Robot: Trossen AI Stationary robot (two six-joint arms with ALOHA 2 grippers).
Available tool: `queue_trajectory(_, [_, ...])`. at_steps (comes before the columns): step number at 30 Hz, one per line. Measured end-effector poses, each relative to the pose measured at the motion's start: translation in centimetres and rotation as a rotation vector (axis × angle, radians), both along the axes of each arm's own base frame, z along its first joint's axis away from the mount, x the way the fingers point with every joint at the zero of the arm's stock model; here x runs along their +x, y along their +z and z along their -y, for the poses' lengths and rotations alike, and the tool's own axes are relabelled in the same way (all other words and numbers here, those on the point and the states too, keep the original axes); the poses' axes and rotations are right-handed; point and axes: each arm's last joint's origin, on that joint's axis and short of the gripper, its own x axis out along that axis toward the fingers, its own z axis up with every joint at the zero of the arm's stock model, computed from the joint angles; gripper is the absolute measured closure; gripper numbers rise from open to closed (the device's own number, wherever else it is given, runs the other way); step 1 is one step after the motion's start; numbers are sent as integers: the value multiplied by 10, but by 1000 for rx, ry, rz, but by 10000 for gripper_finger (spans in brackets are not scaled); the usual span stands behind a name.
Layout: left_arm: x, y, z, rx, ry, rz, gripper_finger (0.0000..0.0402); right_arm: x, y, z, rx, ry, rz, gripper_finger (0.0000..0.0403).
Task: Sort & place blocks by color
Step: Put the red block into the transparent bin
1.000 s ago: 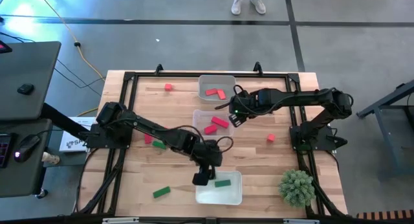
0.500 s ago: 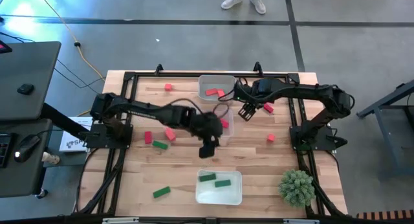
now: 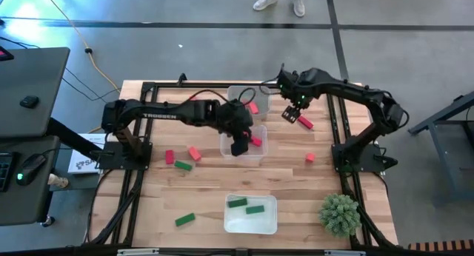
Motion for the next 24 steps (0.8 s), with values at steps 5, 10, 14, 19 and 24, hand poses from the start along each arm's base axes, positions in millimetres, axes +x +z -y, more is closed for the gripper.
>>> queue_trajectory(5, [-2,0,-10,-1,25,-4,225,-11,-4,19,40,-16,37,162])
queue_trajectory(10, [-8,-3,-19,-11,52,-45,225,-24,-32,28,70,-38,12,162])
queue_trajectory(14, [-12,-5,-25,-18,72,-81,225,-32,-53,29,90,-58,-10,162])
queue_trajectory(19, [-16,-7,-32,-25,94,-104,225,-42,-75,28,117,-71,-33,162])
queue_trajectory(24, [-20,-8,-41,-30,118,-118,225,-49,-95,25,126,-92,-42,162])
